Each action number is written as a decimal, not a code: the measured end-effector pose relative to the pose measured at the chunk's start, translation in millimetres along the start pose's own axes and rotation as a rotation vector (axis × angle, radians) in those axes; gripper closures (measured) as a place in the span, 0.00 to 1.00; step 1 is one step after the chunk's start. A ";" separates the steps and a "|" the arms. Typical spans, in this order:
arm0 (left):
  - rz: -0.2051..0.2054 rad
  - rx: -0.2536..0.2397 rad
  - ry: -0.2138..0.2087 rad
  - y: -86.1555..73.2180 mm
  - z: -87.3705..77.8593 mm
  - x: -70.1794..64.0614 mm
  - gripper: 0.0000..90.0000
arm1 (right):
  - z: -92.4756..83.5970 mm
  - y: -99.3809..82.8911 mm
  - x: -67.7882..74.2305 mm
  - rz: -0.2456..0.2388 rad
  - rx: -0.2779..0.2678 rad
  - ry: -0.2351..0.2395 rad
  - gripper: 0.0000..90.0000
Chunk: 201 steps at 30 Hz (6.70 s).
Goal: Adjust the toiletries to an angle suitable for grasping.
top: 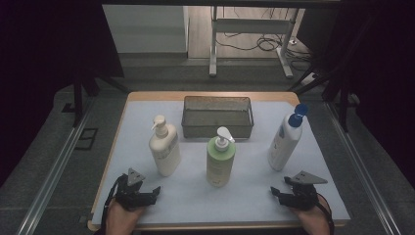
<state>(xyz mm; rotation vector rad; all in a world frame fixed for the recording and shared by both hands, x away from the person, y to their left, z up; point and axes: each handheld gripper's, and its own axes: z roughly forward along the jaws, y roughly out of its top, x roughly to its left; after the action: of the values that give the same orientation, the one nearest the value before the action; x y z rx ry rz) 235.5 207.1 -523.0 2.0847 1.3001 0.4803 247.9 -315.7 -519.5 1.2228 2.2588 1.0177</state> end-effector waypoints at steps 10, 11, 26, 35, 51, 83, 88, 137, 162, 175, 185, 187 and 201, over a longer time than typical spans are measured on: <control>-0.004 0.000 -0.003 0.0 0.1 0.3 0.14 | 1.0 0.0 0.9 -0.004 0.002 0.015 0.29; -0.004 0.000 -0.003 0.0 0.1 0.3 0.14 | 1.0 0.0 0.9 -0.004 0.002 0.015 0.29; -0.004 0.001 -0.005 0.1 0.1 0.5 0.14 | 2.8 5.4 4.9 0.002 0.041 -0.003 0.26; -0.004 0.001 -0.005 0.0 0.2 0.5 0.14 | -3.2 6.7 -0.4 0.013 0.045 -0.024 0.49; -0.004 0.000 -0.004 -0.1 0.1 0.4 0.14 | -9.2 17.7 -0.6 0.017 0.011 0.001 0.77; -0.005 -0.001 -0.004 -0.3 0.1 0.3 0.14 | 18.2 56.7 -4.9 0.070 -0.042 -0.059 0.99; -0.005 -0.001 -0.004 -0.3 0.1 0.3 0.14 | 25.6 62.3 -2.8 0.066 -0.032 -0.076 1.00; -0.005 -0.001 -0.004 -0.3 0.1 0.2 0.14 | 14.1 40.9 -26.2 0.045 -0.018 -0.094 0.96; -0.003 -0.002 -0.003 -0.4 0.1 0.2 0.14 | -54.5 59.0 -28.7 0.083 -0.087 -0.052 0.59; -0.006 -0.003 -0.003 -0.4 0.1 0.1 0.14 | -67.9 78.9 -38.8 0.078 -0.154 -0.133 0.42; -0.005 -0.002 -0.003 -0.4 0.1 0.2 0.14 | -56.5 96.9 -51.5 0.073 -0.182 -0.129 0.33; -0.005 -0.002 -0.003 -0.4 0.1 0.2 0.14 | -54.5 98.4 -52.4 0.073 -0.179 -0.130 0.33; -0.005 -0.002 -0.004 -0.5 0.1 0.3 0.14 | -21.0 109.9 -59.4 0.061 -0.180 -0.149 0.30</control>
<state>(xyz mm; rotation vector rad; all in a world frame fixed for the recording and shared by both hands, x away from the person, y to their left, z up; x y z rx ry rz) 235.4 207.4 -523.4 2.0794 1.3014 0.4756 329.4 -334.5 -424.3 1.2522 1.9829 1.0886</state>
